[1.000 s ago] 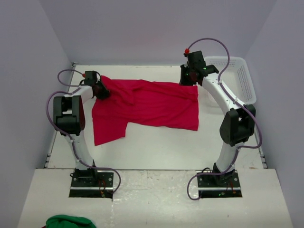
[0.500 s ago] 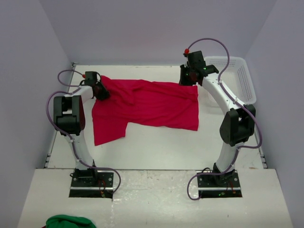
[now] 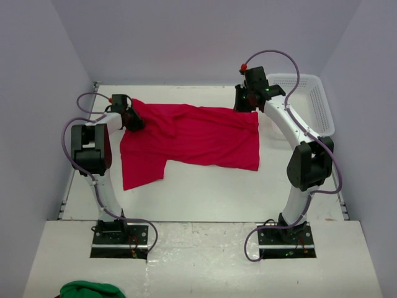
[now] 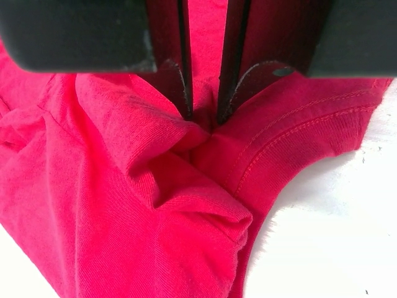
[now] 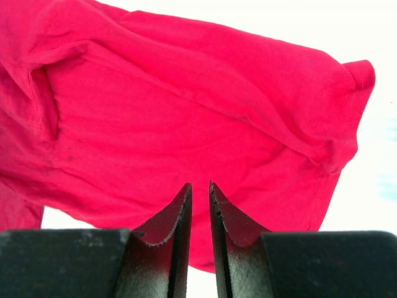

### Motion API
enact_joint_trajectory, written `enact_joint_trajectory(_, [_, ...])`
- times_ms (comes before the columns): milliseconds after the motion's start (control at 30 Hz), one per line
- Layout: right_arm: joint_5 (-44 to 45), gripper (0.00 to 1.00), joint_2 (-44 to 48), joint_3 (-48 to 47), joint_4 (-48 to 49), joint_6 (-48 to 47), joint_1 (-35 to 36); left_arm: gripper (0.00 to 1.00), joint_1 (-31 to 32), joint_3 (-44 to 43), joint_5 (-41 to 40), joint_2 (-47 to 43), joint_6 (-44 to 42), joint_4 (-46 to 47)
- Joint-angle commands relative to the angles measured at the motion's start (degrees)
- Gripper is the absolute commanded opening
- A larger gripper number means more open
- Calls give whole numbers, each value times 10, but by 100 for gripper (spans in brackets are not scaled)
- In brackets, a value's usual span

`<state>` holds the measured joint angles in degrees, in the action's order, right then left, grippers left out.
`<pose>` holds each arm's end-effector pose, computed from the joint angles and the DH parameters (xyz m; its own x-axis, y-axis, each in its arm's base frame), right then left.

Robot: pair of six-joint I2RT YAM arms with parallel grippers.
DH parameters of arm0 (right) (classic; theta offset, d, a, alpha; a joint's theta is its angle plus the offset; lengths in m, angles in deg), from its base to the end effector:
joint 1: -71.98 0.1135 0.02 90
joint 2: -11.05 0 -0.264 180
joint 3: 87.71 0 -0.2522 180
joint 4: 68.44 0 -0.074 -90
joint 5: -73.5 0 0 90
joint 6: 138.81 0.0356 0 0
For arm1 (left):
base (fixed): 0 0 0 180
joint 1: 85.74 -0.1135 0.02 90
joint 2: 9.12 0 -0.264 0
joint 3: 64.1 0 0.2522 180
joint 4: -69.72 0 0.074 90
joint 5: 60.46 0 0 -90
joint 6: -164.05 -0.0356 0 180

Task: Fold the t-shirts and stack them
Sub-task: Fold the flattened tshirt in 1/3 of the way

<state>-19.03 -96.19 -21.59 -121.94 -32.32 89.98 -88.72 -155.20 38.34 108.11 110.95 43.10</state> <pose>0.4024 0.1324 0.3149 -0.7612 0.0508 -0.6465 -0.1266 0.9661 0.2250 0.4330 0.0171 0.1503 -0.6604 -0.6285 -0.4109 -0.4444 0.7682 -0.4608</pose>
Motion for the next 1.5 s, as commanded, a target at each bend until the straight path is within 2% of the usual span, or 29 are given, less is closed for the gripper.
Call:
enact_joint_trajectory(0, [-4, 19, 1, -5, 12, 2, 2, 23, 1, 0, 13, 4, 5, 16])
enact_joint_trajectory(200, [-6, 19, -1, -12, 11, 2, 2, 17, 3, 8, 8, -9, 4, 15])
enact_joint_trajectory(633, [-9, 19, -4, -20, 5, 1, 4, 15, 10, 20, -4, -54, 4, 5])
enact_joint_trajectory(933, [-3, 19, 5, -12, 4, 0, 8, 0, 14, 6, -4, -53, 4, -1])
enact_joint_trajectory(1000, [0, 19, 8, -9, 5, -1, 9, 0, 14, 0, -4, -53, 5, -5])
enact_joint_trajectory(1467, [-6, 20, 17, -8, 5, -1, 9, 0, 18, 68, -104, -192, 3, -81])
